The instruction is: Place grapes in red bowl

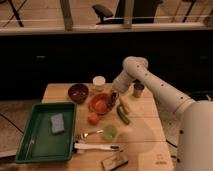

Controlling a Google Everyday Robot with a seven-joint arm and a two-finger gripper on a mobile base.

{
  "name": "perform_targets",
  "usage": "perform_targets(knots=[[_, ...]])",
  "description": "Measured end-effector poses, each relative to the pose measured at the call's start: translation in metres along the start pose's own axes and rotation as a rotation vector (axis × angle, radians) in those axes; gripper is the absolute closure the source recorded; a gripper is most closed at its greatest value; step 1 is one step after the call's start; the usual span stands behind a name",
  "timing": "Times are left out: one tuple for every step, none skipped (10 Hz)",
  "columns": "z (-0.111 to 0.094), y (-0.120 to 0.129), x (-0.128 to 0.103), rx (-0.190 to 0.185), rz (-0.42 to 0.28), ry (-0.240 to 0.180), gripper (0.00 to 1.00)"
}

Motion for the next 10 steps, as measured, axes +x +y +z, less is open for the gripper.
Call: perform_targets(knots=[[0.0017, -0.0009, -0.0005, -0.001, -0.007, -0.002, 0.53], [0.0023, -0.0020, -0.0005, 0.000, -0.010, -0.002, 0.50], [0.0036, -0.0041, -0.0009, 0.000, -0.015, -0.004, 0.42], [0.0044, -0.0050, -0.0009, 0.000, -0.020, -0.006, 0.37], [0.0046, -0.0043, -0.0004, 0.000, -0.024, -0.007, 0.37], [0.0053, -0.0035, 0.0004, -0.001, -0.028, -0.009, 0.37], [0.0059, -0.0036, 0.0005, -0.002, -0.030, -0.010, 0.37], [0.0064, -0.0039, 0.0002, -0.002, -0.031, -0.011, 0.37], [0.0067, -0.0044, -0.0002, -0.002, -0.032, -0.011, 0.37], [0.0066, -0.0042, 0.0000, -0.002, -0.031, -0.011, 0.37]])
